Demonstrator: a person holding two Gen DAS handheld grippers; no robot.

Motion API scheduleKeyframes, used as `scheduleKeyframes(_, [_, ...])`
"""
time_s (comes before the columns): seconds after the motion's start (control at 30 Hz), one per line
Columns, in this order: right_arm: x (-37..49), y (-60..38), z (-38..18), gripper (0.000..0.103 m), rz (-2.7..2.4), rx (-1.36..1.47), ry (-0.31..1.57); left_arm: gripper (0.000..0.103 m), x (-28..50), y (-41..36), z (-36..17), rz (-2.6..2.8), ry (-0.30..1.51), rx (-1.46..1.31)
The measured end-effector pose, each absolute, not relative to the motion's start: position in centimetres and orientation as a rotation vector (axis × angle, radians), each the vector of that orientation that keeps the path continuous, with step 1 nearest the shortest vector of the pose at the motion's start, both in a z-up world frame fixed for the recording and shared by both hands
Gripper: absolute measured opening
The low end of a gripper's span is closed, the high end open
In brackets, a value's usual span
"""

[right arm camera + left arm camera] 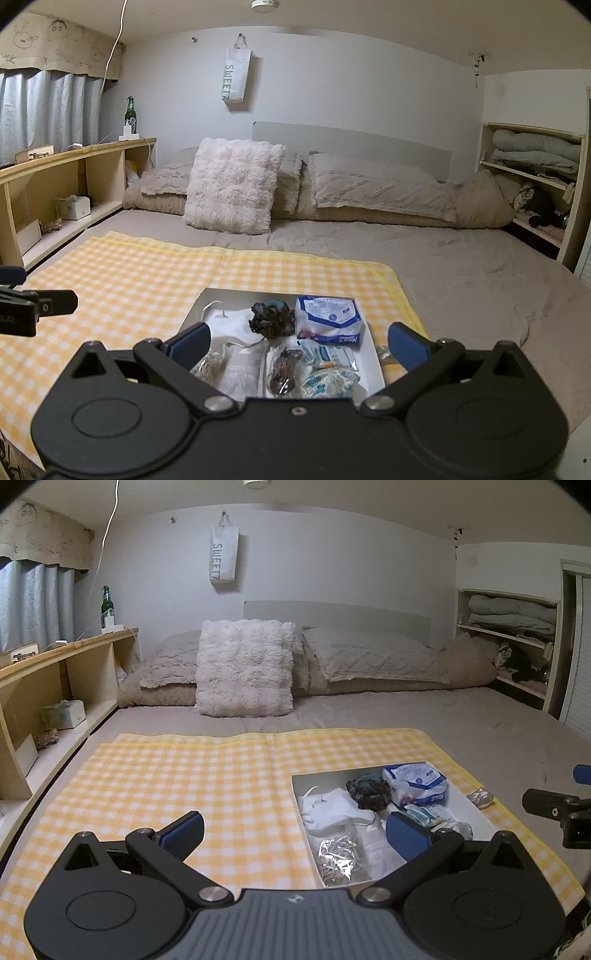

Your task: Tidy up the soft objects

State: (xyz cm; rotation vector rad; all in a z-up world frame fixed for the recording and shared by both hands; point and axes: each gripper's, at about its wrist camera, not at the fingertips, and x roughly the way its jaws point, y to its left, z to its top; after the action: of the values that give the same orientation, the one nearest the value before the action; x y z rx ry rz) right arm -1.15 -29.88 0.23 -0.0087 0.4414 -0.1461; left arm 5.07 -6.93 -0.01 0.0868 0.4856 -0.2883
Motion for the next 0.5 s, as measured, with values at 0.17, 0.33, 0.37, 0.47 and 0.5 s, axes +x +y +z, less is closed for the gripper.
scheduleKeyframes(0.17, [-2.2, -29.5, -0.4, 0.103, -0.157, 0.019, 0.435, 0.103, 4.0, -6.5, -0.7, -0.278, 0.481, 0.102])
scheduleKeyframes(0.33, [-3.1, -29.0, -0.9, 0.103, -0.163, 0.026, 0.432, 0.103, 3.3, -6.2, -1.2, -0.279, 0.476, 0.118])
scheduleKeyframes(0.37, [-3.2, -28.9, -0.9, 0.103, -0.161, 0.022, 0.432, 0.103, 3.2, -6.2, -1.2, -0.278, 0.474, 0.120])
scheduleKeyframes(0.47, [-3.2, -28.6, -1.1, 0.103, -0.160, 0.008, 0.435, 0.103, 3.0, -6.0, -1.2, -0.275, 0.470, 0.117])
scheduleKeyframes(0.5, [-3.2, -28.4, -1.1, 0.103, -0.162, 0.004, 0.437, 0.103, 3.0, -6.0, -1.2, -0.275, 0.471, 0.117])
